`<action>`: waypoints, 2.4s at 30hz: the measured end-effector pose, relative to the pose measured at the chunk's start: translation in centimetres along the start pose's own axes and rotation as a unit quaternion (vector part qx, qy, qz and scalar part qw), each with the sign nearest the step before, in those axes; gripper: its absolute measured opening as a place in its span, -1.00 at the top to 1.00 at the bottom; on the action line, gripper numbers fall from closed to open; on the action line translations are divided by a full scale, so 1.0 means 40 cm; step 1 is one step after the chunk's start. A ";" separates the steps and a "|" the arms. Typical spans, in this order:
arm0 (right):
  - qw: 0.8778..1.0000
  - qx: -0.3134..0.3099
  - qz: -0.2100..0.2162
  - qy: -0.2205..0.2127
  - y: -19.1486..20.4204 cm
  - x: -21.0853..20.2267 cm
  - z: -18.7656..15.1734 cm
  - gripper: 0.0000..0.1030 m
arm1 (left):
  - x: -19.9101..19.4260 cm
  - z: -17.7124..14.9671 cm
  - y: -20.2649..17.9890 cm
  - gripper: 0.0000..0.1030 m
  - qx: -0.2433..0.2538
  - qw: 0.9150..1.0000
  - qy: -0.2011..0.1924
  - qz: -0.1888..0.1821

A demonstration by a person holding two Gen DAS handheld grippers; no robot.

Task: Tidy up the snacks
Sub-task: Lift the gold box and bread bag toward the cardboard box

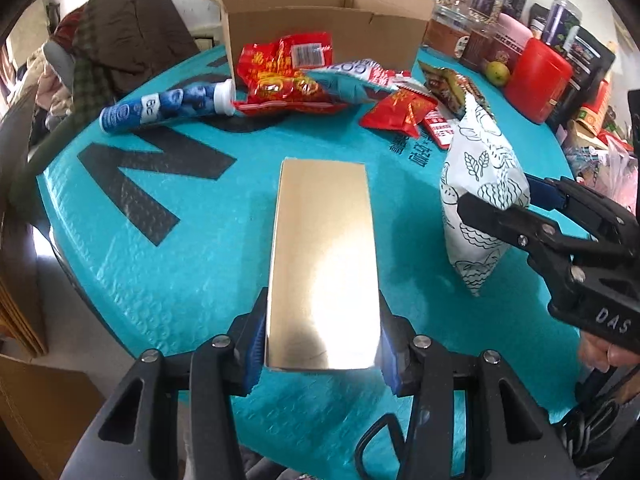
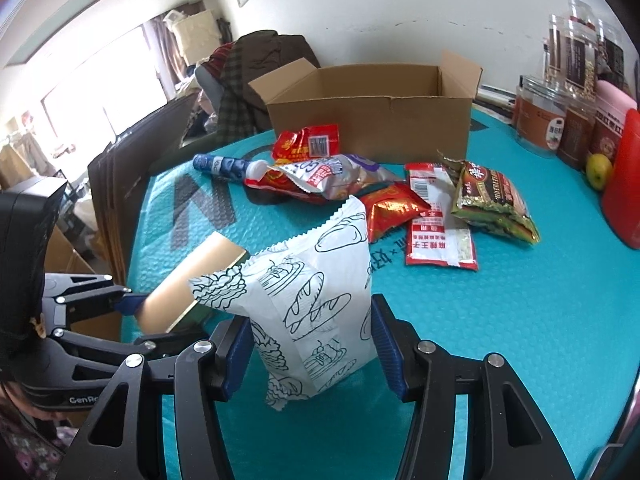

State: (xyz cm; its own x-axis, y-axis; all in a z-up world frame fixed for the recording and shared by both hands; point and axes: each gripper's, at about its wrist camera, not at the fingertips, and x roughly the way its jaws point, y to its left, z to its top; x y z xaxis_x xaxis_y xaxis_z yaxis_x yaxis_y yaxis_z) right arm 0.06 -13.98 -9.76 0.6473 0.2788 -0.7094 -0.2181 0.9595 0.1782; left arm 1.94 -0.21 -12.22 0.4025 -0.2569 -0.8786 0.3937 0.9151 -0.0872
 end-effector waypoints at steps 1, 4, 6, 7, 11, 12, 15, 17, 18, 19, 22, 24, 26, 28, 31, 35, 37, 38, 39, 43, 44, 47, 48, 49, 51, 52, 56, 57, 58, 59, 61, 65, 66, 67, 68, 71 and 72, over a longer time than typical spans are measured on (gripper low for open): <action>1.000 0.001 0.000 0.000 -0.002 0.004 -0.003 -0.14 | 0.001 0.001 -0.004 0.10 0.003 1.000 -0.001 0.004; 1.000 0.008 0.004 0.006 -0.012 0.023 -0.008 -0.29 | 0.010 0.005 -0.022 0.09 0.023 0.999 -0.004 0.025; 1.000 0.012 0.006 0.005 -0.016 0.029 -0.008 -0.31 | 0.012 0.006 -0.030 0.05 0.032 0.999 -0.008 0.035; 1.000 0.012 0.006 0.005 -0.017 0.031 -0.008 -0.31 | 0.014 0.008 -0.029 0.02 0.030 0.999 -0.010 0.034; 1.000 0.021 0.005 0.010 -0.026 0.041 -0.012 -0.31 | 0.020 0.018 -0.019 -0.05 0.017 0.999 -0.015 0.030; 1.000 0.025 0.005 0.013 -0.030 0.045 -0.013 -0.31 | 0.021 0.021 -0.017 -0.05 0.016 0.999 -0.018 0.030; 0.999 0.033 0.003 0.019 -0.038 0.053 -0.017 -0.30 | 0.022 0.022 -0.010 -0.05 0.010 0.999 -0.032 0.021; 0.999 0.036 0.003 0.019 -0.041 0.053 -0.018 -0.26 | 0.023 0.023 -0.003 -0.05 0.003 0.999 -0.035 0.014; 0.999 0.036 0.002 0.019 -0.041 0.052 -0.018 -0.22 | 0.024 0.024 -0.005 -0.02 0.004 0.999 -0.034 0.015; 0.999 0.036 0.001 0.018 -0.041 0.050 -0.018 -0.17 | 0.024 0.026 -0.007 0.08 0.010 0.999 -0.035 0.023; 0.999 0.034 -0.004 0.016 -0.037 0.045 -0.018 -0.09 | 0.024 0.026 -0.009 0.15 0.009 0.999 -0.035 0.018; 0.999 0.043 -0.019 0.011 -0.038 0.037 -0.017 -0.05 | 0.021 0.030 -0.004 0.15 0.003 0.999 -0.032 0.019; 0.998 0.055 -0.025 0.009 -0.045 0.032 -0.016 -0.04 | 0.012 0.031 -0.003 0.15 0.005 0.999 -0.038 0.024; 0.998 0.065 -0.016 0.009 -0.051 0.025 -0.015 -0.03 | 0.003 0.032 -0.005 0.15 0.008 0.999 -0.041 0.017; 0.997 0.070 -0.003 0.010 -0.049 0.015 -0.014 -0.03 | -0.010 0.037 -0.006 0.15 0.005 0.999 -0.041 -0.010; 0.998 0.065 0.006 0.012 -0.030 0.003 -0.011 -0.03 | -0.033 0.042 -0.017 0.15 0.012 0.998 -0.050 -0.025; 0.998 0.061 0.008 0.011 -0.018 -0.001 -0.007 -0.03 | -0.047 0.045 -0.023 0.15 0.016 0.998 -0.058 -0.028; 0.998 0.059 0.008 0.009 -0.013 -0.005 -0.004 -0.03 | -0.053 0.047 -0.026 0.15 0.018 0.997 -0.061 -0.030; 0.998 0.058 0.008 0.006 -0.008 -0.010 -0.001 -0.02 | -0.060 0.049 -0.026 0.15 0.019 0.997 -0.065 -0.033; 0.999 0.050 0.009 -0.005 0.010 -0.036 0.017 -0.02 | -0.085 0.054 -0.024 0.15 0.020 0.996 -0.075 -0.037; 0.999 0.048 0.009 -0.007 0.013 -0.041 0.022 -0.02 | -0.093 0.056 -0.023 0.15 0.020 0.996 -0.079 -0.037; 0.999 0.040 0.009 -0.011 0.021 -0.060 0.043 -0.02 | -0.119 0.063 -0.022 0.15 0.021 0.995 -0.097 -0.031; 0.999 0.037 0.009 -0.013 0.024 -0.066 0.049 -0.02 | -0.127 0.068 -0.022 0.15 0.021 0.994 -0.103 -0.034; 0.999 0.034 0.009 -0.016 0.027 -0.073 0.056 -0.02 | -0.136 0.073 -0.020 0.15 0.020 0.993 -0.108 -0.038; 0.999 0.026 0.012 -0.026 0.034 -0.088 0.071 -0.02 | -0.154 0.084 -0.020 0.15 0.018 0.992 -0.122 -0.040; 0.999 0.022 0.013 -0.027 0.036 -0.093 0.079 -0.02 | -0.159 0.089 -0.020 0.15 0.019 0.991 -0.126 -0.039; 0.999 0.012 0.014 -0.042 0.042 -0.120 0.114 -0.02 | -0.181 0.118 -0.019 0.15 0.020 0.989 -0.142 -0.045; 0.999 0.010 0.014 -0.047 0.043 -0.127 0.122 -0.02 | -0.188 0.128 -0.018 0.15 0.022 0.988 -0.146 -0.043; 0.999 0.008 0.013 -0.053 0.044 -0.133 0.133 -0.02 | -0.195 0.136 -0.018 0.15 0.023 0.987 -0.152 -0.042; 0.998 0.005 0.009 -0.059 0.045 -0.139 0.144 -0.02 | -0.201 0.145 -0.018 0.15 0.024 0.986 -0.157 -0.043; 0.998 0.000 0.001 -0.067 0.045 -0.147 0.161 -0.02 | -0.212 0.160 -0.018 0.15 0.027 0.985 -0.166 -0.046; 0.996 -0.005 -0.008 -0.083 0.038 -0.161 0.202 -0.02 | -0.229 0.197 -0.018 0.15 0.034 0.981 -0.186 -0.047; 0.996 -0.009 -0.012 -0.089 0.038 -0.165 0.212 -0.02 | -0.231 0.209 -0.018 0.15 0.035 0.980 -0.189 -0.049; 0.995 -0.011 -0.017 -0.094 0.036 -0.167 0.222 -0.02 | -0.232 0.218 -0.017 0.15 0.036 0.979 -0.192 -0.050; 0.995 -0.013 -0.020 -0.098 0.033 -0.169 0.234 -0.02 | -0.233 0.230 -0.018 0.15 0.038 0.978 -0.196 -0.052; 0.994 -0.013 -0.024 -0.109 0.022 -0.177 0.268 -0.02 | -0.235 0.266 -0.019 0.15 0.045 0.976 -0.207 -0.054; 0.993 -0.014 -0.025 -0.113 0.019 -0.179 0.280 -0.02 | -0.235 0.279 -0.020 0.15 0.049 0.975 -0.210 -0.054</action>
State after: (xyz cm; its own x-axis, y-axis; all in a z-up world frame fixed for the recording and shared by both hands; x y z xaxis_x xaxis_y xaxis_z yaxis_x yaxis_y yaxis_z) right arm 3.45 -14.80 3.09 0.8044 0.2351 -0.5455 -0.1996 0.9719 0.1247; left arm 7.08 -2.00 1.35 0.6494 -0.4741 -0.5946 0.5210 0.8469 -0.1063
